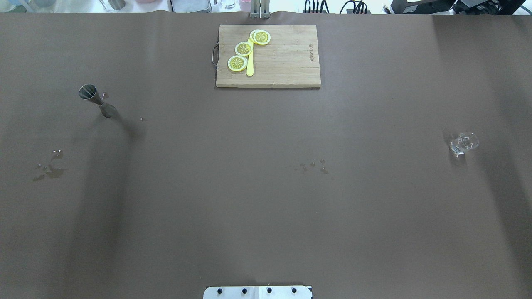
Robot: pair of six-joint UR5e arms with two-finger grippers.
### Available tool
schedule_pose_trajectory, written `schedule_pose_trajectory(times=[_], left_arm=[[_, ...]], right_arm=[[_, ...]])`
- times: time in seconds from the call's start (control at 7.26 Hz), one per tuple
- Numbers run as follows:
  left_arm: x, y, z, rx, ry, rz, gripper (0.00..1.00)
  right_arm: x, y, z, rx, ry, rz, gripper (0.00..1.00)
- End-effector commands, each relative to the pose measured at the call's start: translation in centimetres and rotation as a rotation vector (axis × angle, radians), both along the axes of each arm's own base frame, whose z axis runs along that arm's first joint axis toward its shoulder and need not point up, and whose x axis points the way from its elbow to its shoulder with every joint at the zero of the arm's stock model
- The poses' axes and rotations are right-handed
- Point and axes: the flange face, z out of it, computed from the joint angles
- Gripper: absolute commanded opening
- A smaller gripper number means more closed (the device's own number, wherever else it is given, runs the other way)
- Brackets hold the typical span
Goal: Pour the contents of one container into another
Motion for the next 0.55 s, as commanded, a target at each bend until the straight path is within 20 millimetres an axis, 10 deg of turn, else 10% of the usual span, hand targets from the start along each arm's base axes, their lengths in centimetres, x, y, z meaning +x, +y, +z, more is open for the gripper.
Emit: schedule_pose_trajectory(times=[0.0,0.41], left_arm=[[-0.06,-1.26,-0.92,0.018,0.014,-0.008,0.98],[-0.08,-1.45,-1.41,0.028,0.012,-0.007,0.98]], right_arm=[[-0.03,-0.04,-0.07,0.002,-0.004,0.000,1.00],[-0.05,-0.12,-0.21,0.005,-0.006,0.000,1.00]])
